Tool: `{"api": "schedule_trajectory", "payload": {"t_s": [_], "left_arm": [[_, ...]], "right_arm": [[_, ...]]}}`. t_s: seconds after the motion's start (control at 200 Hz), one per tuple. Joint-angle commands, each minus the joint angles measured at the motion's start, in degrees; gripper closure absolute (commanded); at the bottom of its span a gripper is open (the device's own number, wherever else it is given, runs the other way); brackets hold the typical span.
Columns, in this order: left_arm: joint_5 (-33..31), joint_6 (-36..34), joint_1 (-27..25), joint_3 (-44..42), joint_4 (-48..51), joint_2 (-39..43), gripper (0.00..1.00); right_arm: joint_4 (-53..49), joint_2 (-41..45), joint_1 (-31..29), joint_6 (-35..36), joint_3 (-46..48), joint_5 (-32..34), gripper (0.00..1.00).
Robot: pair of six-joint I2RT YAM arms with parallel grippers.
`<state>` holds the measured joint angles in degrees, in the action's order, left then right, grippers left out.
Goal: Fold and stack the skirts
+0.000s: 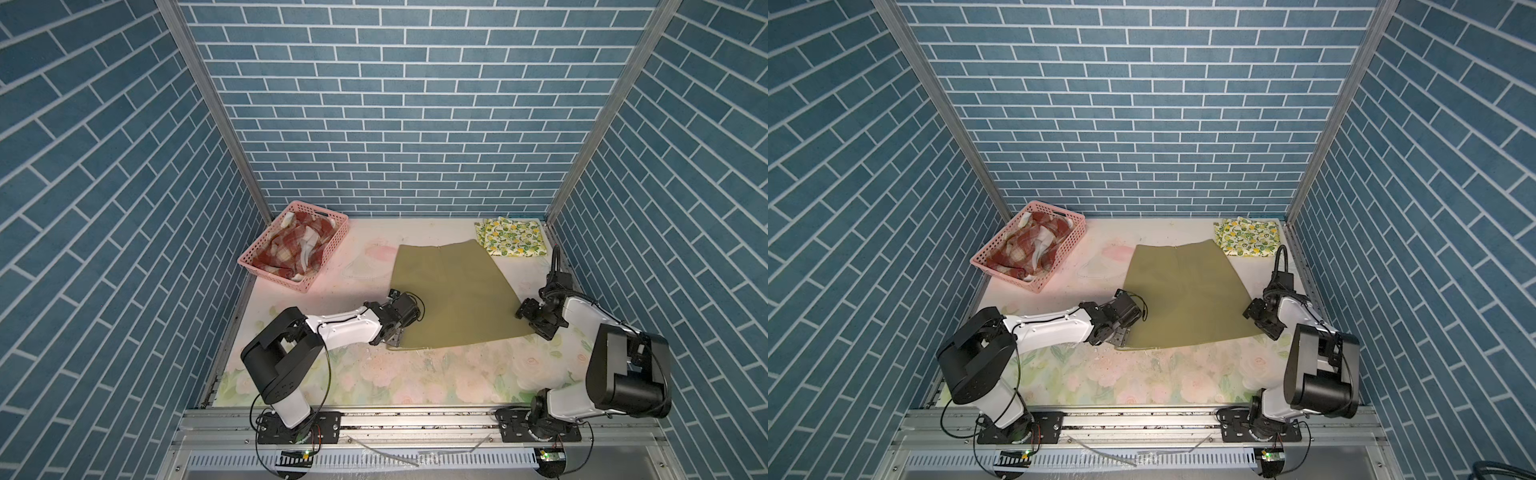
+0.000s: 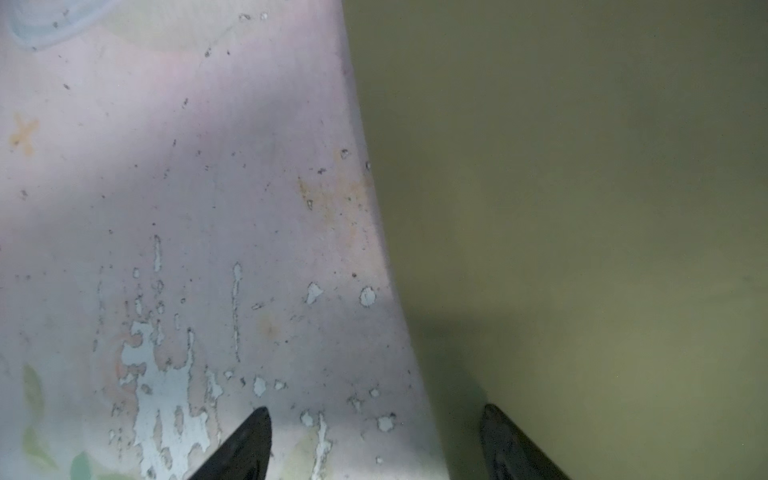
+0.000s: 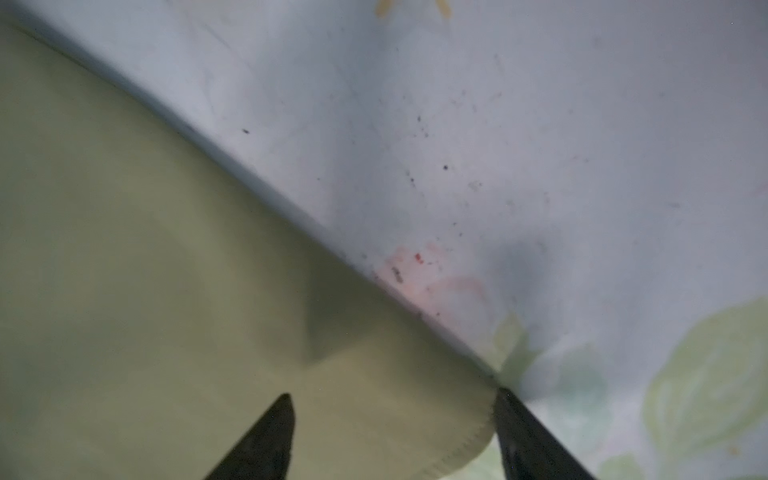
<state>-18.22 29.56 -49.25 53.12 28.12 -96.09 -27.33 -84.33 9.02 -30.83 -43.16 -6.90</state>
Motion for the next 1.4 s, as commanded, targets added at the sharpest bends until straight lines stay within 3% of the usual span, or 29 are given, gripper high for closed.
{"api": "schedule_trajectory", "payload": {"t_s": [0.0,0.08,0.275,0.43,0.63,0.805,1.04,1.205,1.395], "left_arm": [[2.7,0.1,1.7,1.1,-0.5,-0.7,0.21],[3.8,0.1,2.7,0.6,-1.3,-0.2,0.22],[6.0,0.0,5.0,0.1,-1.9,0.1,0.23],[7.8,0.4,6.0,-0.8,-2.8,0.4,0.24],[10.4,1.7,7.9,-3.4,-5.0,1.0,0.29],[12.7,3.2,10.3,-6.4,-7.1,4.5,0.37],[14.2,5.4,13.8,-11.5,-8.9,10.9,0.42],[15.1,6.3,15.1,-14.9,-10.4,12.5,0.44],[15.3,6.6,15.5,-17.0,-12.0,12.7,0.44]], "right_arm": [[2.0,-3.2,0.0,0.1,1.7,-0.9,0.53],[3.5,-3.9,-0.1,0.6,1.6,-3.0,1.0],[1.8,1.4,-3.1,2.1,-1.2,0.1,1.0],[-2.6,6.2,-12.7,3.5,-5.9,7.9,1.0],[-4.3,10.2,-26.0,3.9,-10.1,10.0,1.0],[-2.9,6.2,-41.2,3.1,-16.7,11.5,1.0],[-0.3,-5.9,-60.1,1.5,-27.5,12.7,1.0],[1.8,-10.6,-66.3,-0.8,-29.7,10.0,1.0],[5.0,-8.5,-67.4,-2.5,-26.6,8.3,1.0]]}}
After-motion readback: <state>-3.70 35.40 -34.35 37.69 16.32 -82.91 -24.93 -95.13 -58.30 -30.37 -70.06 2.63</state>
